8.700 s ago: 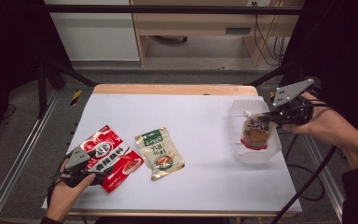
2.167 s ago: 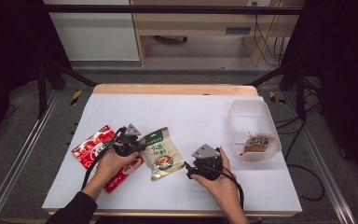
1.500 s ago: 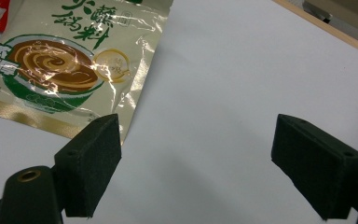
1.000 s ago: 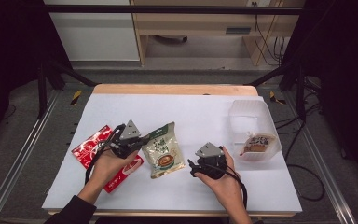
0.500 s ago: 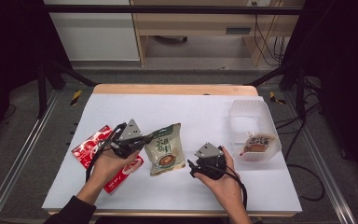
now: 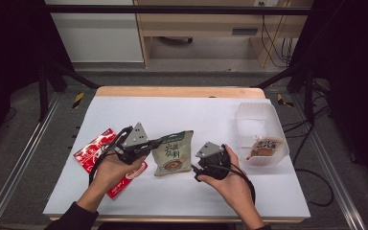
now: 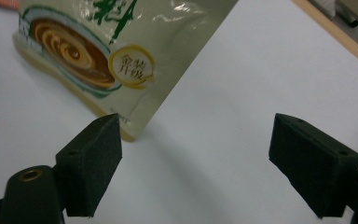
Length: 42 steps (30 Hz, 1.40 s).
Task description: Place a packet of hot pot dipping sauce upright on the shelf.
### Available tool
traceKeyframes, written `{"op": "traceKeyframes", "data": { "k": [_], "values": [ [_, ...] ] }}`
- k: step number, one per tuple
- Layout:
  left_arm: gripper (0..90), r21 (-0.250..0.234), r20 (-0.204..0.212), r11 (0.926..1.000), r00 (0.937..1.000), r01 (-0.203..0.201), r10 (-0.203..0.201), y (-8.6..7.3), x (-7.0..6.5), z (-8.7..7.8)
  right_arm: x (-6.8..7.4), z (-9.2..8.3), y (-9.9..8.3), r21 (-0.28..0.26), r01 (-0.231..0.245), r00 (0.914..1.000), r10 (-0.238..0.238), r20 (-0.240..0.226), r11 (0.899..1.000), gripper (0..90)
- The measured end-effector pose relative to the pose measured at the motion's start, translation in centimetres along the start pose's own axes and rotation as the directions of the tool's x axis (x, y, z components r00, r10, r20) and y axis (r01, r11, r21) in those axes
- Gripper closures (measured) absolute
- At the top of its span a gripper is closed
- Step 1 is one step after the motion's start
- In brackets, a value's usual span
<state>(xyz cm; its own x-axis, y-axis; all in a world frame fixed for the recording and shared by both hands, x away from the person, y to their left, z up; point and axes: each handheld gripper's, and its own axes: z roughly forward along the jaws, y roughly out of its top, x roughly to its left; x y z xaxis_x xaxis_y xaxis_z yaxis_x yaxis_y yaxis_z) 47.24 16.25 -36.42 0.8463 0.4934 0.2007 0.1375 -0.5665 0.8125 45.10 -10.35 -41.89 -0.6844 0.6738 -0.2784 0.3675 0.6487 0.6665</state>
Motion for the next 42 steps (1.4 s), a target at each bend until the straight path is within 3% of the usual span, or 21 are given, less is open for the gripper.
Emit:
{"op": "traceKeyframes", "data": {
  "k": [6,8,14,26,28,35,42],
  "values": [
    [90.0,-0.007,0.034,1.0000,0.9994,-0.006,0.007,0.2,-0.3,0.0,-0.6,-0.6,0.8,0.084,0.080,0.9963,-0.077,-0.037,0.993,14.2],
    [90.0,-0.006,0.039,0.9999,0.9992,-0.013,0.014,0.3,-0.4,0.1,-0.8,-1.1,1.1,0.085,0.111,0.9937,-0.109,-0.027,0.990,16.8],
    [90.0,-0.013,0.058,0.9997,0.9981,-0.022,0.023,0.4,-0.5,0.0,-1.3,-2.3,2.2,0.109,0.197,0.9791,-0.190,-0.074,0.974,22.0],
    [90.0,-0.012,0.082,0.9991,0.9957,-0.041,0.042,0.6,-0.6,-0.3,-2.5,-4.5,5.6,0.109,0.255,0.9609,-0.240,-0.139,0.961,32.5],
    [90.0,-0.015,0.086,0.9990,0.9954,-0.042,0.043,0.6,-0.6,-0.3,-2.8,-4.6,6.0,0.108,0.257,0.9581,-0.239,-0.158,0.960,33.8],
    [90.0,-0.009,0.093,0.9994,0.9951,-0.034,0.035,0.5,-0.4,-0.2,-3.0,-4.7,7.1,0.122,0.320,0.9368,-0.295,-0.188,0.939,36.3],
    [90.0,-0.009,0.100,0.9994,0.9943,-0.034,0.035,0.4,-0.4,-0.2,-3.0,-4.3,7.6,0.120,0.342,0.9269,-0.314,-0.206,0.932,38.1]
  ]
}}
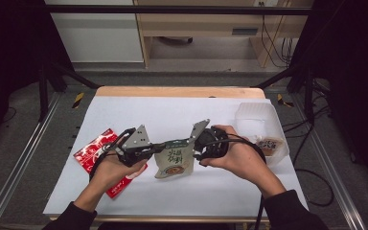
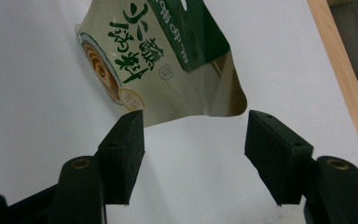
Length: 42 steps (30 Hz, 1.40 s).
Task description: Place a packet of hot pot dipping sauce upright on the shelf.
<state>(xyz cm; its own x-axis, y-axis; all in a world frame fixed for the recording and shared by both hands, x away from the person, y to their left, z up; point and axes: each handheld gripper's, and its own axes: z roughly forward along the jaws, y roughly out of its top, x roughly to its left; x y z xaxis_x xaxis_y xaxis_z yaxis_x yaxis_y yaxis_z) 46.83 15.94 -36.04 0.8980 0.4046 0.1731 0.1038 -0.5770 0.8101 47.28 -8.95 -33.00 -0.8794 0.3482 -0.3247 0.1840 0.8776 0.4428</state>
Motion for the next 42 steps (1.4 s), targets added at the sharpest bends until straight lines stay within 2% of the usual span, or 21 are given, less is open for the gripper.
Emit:
{"op": "traceKeyframes", "data": {
  "k": [14,22,29,37,42],
  "values": [
    [90.0,-0.006,0.013,0.9999,0.9999,-0.011,0.011,0.2,0.0,-0.2,-0.9,1.3,1.6,0.005,0.028,0.9981,-0.028,-0.055,1.000,48.2],
    [90.0,-0.011,0.021,0.9999,0.9997,-0.012,0.012,0.2,-0.2,-0.2,-0.8,1.7,2.5,0.018,0.072,0.9924,-0.070,-0.101,0.997,58.3],
    [90.0,-0.012,0.027,0.9998,0.9995,-0.015,0.015,0.2,-0.1,-0.2,-0.7,2.2,2.8,0.033,0.092,0.9866,-0.086,-0.139,0.995,66.1],
    [90.0,-0.010,0.033,0.9999,0.9994,-0.012,0.012,0.2,-0.1,-0.2,-0.6,2.9,3.1,0.032,0.118,0.9791,-0.111,-0.170,0.992,74.7],
    [90.0,-0.013,0.037,0.9999,0.9993,-0.006,0.007,0.1,-0.1,-0.1,-0.6,3.2,3.3,0.033,0.124,0.9779,-0.116,-0.174,0.992,83.3]
  ]
}}
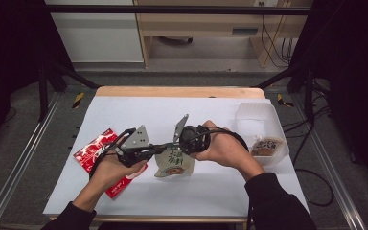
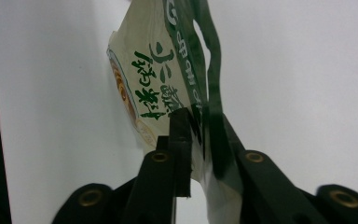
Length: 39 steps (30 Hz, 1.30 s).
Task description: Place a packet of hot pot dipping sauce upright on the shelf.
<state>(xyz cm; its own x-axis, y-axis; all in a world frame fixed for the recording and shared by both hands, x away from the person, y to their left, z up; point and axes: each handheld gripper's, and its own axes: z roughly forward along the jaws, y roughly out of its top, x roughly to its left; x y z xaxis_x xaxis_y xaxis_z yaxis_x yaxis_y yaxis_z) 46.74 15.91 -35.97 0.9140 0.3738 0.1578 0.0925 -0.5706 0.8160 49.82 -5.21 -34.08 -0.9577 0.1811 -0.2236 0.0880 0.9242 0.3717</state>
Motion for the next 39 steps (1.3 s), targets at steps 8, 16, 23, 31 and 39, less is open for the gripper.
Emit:
{"op": "traceKeyframes", "data": {
  "k": [8,16,23,31,39],
  "values": [
    [76.5,-0.009,-0.007,0.9991,0.9991,0.042,-0.042,-0.3,0.4,0.0,-0.2,0.0,-0.1,-0.016,-0.004,0.9998,0.004,-0.018,1.000,90.0],
    [29.1,-0.024,-0.047,0.9958,0.9949,0.089,-0.090,-1.5,1.0,-0.3,-0.8,-0.4,-0.5,-0.029,-0.019,0.9996,0.019,-0.020,0.999,90.0],
    [12.5,0.006,-0.080,0.9896,0.9865,0.144,-0.143,-3.8,1.6,-0.2,-1.3,-1.2,-1.0,-0.031,-0.015,0.9997,0.015,-0.020,0.999,90.0],
    [8.4,0.038,-0.132,0.9790,0.9722,0.200,-0.194,-6.9,1.8,0.0,-1.5,-2.9,-1.2,-0.065,0.000,0.9998,-0.002,-0.018,0.998,90.0],
    [7.5,0.021,-0.182,0.9722,0.9571,0.233,-0.226,-8.2,1.7,-0.4,-1.8,-4.5,-1.6,-0.088,0.013,0.9999,-0.013,-0.001,0.996,90.0]
  ]
}}
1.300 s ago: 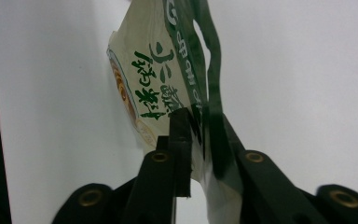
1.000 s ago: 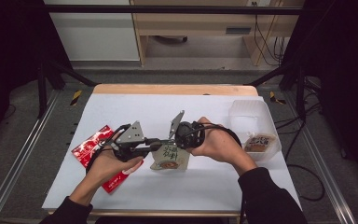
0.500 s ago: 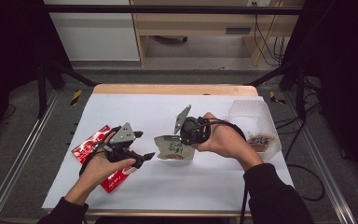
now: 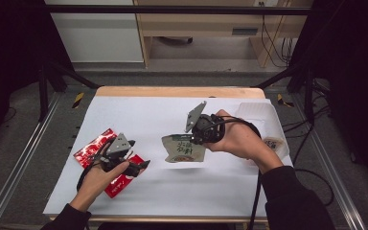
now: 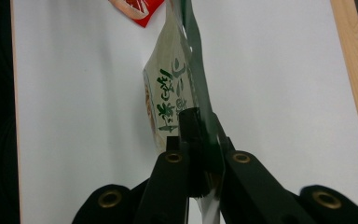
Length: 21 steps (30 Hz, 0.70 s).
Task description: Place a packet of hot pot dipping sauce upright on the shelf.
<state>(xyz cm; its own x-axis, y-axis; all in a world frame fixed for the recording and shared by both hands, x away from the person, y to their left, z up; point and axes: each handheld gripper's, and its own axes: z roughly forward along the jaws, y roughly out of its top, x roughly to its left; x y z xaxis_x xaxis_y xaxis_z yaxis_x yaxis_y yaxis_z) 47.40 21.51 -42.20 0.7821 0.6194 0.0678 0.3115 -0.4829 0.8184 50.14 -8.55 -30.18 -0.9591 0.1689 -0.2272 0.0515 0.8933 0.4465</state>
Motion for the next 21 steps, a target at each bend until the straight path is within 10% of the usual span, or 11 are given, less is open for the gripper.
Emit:
{"op": "traceKeyframes", "data": {
  "k": [21],
  "values": [
    [6.9,-0.027,-0.096,0.9992,0.9949,0.028,-0.031,-2.4,-0.1,-1.7,-2.8,-4.4,-2.6,-0.015,-0.061,0.9966,0.061,0.055,0.998,90.0]
  ]
}}
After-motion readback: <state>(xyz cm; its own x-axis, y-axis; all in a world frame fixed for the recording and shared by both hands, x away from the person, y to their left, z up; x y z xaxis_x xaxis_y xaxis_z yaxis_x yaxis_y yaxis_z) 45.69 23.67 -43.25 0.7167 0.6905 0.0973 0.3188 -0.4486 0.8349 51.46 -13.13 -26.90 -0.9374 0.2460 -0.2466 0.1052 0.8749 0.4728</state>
